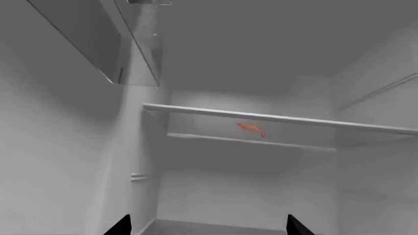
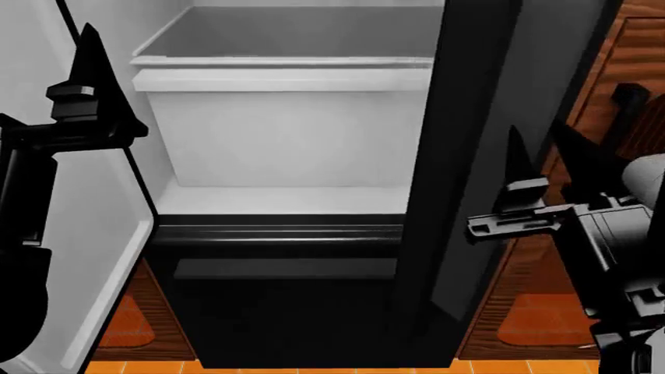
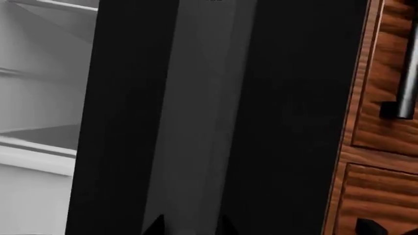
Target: Open the fridge doors
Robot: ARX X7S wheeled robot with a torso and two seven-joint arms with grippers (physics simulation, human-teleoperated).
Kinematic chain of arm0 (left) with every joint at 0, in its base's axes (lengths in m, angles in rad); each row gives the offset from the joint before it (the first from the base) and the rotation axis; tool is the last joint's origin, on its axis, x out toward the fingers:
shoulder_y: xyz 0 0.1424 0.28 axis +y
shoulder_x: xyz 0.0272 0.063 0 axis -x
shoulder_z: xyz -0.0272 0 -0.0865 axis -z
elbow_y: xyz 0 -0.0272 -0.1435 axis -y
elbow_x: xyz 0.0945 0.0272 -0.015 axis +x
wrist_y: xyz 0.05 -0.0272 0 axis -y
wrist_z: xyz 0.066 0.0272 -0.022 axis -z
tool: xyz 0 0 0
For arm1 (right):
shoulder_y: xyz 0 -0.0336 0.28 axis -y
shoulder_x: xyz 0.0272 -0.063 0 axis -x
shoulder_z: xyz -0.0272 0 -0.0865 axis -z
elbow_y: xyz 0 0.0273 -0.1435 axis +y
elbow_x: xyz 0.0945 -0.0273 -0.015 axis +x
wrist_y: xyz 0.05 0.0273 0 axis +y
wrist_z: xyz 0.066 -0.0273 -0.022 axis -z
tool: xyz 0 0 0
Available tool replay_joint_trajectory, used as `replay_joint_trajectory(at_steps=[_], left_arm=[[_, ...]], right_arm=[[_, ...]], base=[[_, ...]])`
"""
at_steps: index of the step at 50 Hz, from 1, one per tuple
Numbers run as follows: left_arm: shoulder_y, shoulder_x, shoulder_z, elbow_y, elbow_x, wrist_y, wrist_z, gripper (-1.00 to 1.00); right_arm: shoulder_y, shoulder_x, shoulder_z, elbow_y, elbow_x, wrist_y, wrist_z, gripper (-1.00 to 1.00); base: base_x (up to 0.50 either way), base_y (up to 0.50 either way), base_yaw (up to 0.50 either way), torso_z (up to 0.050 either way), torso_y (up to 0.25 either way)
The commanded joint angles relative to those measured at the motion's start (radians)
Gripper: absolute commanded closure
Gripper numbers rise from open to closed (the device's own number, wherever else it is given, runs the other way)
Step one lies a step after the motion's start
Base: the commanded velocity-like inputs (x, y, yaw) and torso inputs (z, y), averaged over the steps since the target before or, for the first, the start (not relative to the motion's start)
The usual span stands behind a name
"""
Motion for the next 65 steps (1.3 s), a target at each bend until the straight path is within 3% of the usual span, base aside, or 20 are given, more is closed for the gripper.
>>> replay_joint_trajectory(at_steps=[1, 15, 27, 48, 49, 65], left_arm=[[-0.005, 0.020, -0.034, -0.009, 0.000, -0.002, 0.028, -1.00], [-0.002, 0.020, -0.037, -0.005, 0.003, -0.008, 0.026, -1.00], [-0.004, 0.025, -0.042, -0.008, -0.001, -0.013, 0.031, -1.00], [0.004, 0.023, -0.049, -0.006, 0.002, -0.012, 0.030, -1.00], [0.002, 0.022, -0.050, -0.006, -0.001, -0.014, 0.031, -1.00], [0.000, 0.027, -0.055, -0.007, -0.004, -0.024, 0.032, -1.00]], right_arm=[[0.103, 0.140, 0.126, -0.076, -0.032, 0.004, 0.037, 1.00], [0.124, 0.301, 0.155, -0.147, -0.026, -0.015, 0.039, 1.00], [0.143, 0.301, 0.183, -0.167, -0.027, 0.005, 0.130, 1.00], [0.132, 0.301, 0.186, -0.159, -0.024, -0.028, 0.108, 1.00], [0.132, 0.301, 0.187, -0.161, -0.020, -0.033, 0.101, -1.00], [0.153, 0.301, 0.220, -0.161, 0.008, -0.010, 0.093, -1.00]], base=[[0.00, 0.00, 0.00, 0.010, 0.000], [0.00, 0.00, 0.00, 0.001, 0.001], [0.00, 0.00, 0.00, 0.001, 0.000], [0.00, 0.00, 0.00, 0.000, 0.000], [0.01, 0.00, 0.00, 0.010, 0.000], [0.00, 0.00, 0.00, 0.000, 0.000]])
